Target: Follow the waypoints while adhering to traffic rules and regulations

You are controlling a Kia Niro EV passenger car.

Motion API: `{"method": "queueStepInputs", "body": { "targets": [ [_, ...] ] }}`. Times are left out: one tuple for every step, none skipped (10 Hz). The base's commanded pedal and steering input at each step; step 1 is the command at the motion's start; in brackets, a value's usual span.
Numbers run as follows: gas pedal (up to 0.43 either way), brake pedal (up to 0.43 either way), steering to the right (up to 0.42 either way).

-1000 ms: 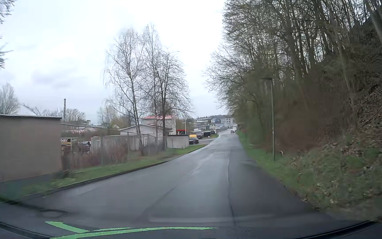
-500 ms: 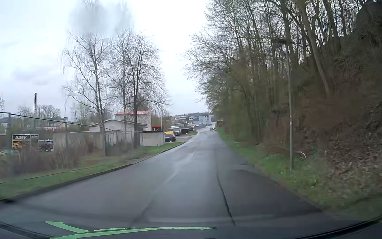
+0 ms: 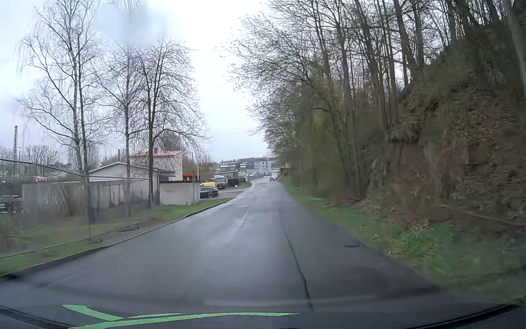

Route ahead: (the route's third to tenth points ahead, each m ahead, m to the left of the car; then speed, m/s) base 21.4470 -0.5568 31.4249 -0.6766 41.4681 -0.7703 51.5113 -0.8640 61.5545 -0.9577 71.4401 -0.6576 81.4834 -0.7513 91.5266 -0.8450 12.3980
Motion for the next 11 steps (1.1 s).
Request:
{"method": "queueStepInputs", "body": {
  "targets": [
    [0.177, 0.000, 0.026],
    [0.177, 0.000, 0.021],
    [0.177, 0.000, 0.016],
    [0.177, 0.000, 0.011],
    [0.177, 0.000, 0.008],
    [0.177, 0.000, 0.006],
    [0.177, 0.000, 0.006],
    [0.177, 0.000, 0.005],
    [0.177, 0.000, 0.004],
    [0.169, 0.000, 0.004],
    [0.169, 0.000, 0.003]
  ]
}}
